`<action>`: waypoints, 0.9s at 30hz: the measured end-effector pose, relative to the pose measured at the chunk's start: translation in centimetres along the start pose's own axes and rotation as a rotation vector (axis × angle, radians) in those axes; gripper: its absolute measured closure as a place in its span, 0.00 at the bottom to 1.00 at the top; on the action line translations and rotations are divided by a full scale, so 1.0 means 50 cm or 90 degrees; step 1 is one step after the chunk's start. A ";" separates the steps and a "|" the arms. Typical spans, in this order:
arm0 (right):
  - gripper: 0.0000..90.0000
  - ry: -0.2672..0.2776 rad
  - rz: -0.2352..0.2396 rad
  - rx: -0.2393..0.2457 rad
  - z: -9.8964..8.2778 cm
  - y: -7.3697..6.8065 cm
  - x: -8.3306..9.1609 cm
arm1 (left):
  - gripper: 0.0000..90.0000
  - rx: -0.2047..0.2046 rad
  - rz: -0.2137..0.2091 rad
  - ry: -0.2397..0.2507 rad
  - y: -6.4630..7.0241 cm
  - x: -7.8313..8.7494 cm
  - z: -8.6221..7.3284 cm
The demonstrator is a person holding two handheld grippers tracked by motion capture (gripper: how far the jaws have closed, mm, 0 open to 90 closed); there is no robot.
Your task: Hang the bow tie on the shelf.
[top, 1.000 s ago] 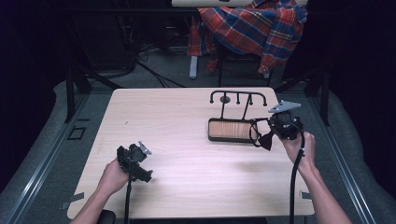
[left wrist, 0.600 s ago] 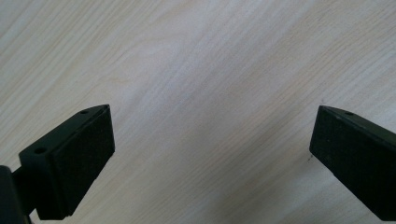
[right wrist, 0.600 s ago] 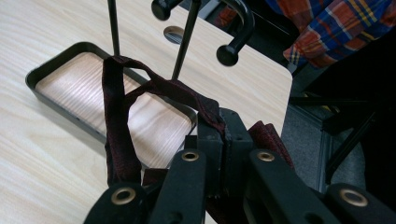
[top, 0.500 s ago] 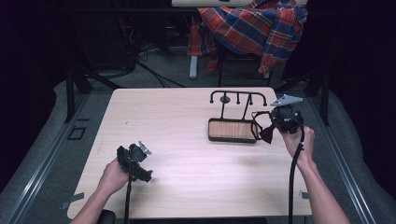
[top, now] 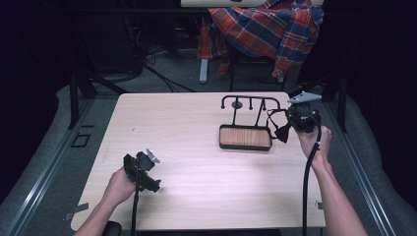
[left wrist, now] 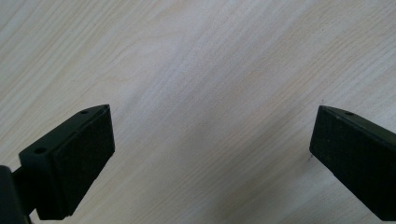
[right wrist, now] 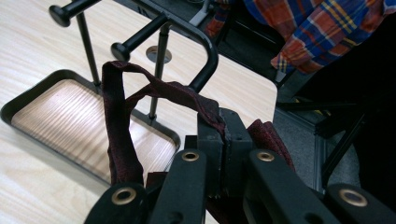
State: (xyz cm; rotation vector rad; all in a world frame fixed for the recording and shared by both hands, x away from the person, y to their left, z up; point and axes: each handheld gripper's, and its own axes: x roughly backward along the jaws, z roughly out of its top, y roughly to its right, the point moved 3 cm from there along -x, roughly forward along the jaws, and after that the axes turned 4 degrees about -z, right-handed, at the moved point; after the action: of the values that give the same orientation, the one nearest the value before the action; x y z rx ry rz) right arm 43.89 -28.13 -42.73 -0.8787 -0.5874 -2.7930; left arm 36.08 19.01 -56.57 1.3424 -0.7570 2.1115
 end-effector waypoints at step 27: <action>0.98 0.003 0.014 -0.075 0.006 0.035 -0.073 | 0.00 -0.001 -0.005 -0.006 0.000 -0.002 0.002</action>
State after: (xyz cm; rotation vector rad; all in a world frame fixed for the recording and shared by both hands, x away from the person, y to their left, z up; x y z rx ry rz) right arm 47.49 -29.50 -44.08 -0.8937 -0.4130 -2.8333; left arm 36.16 18.93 -56.63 1.3528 -0.7563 2.1000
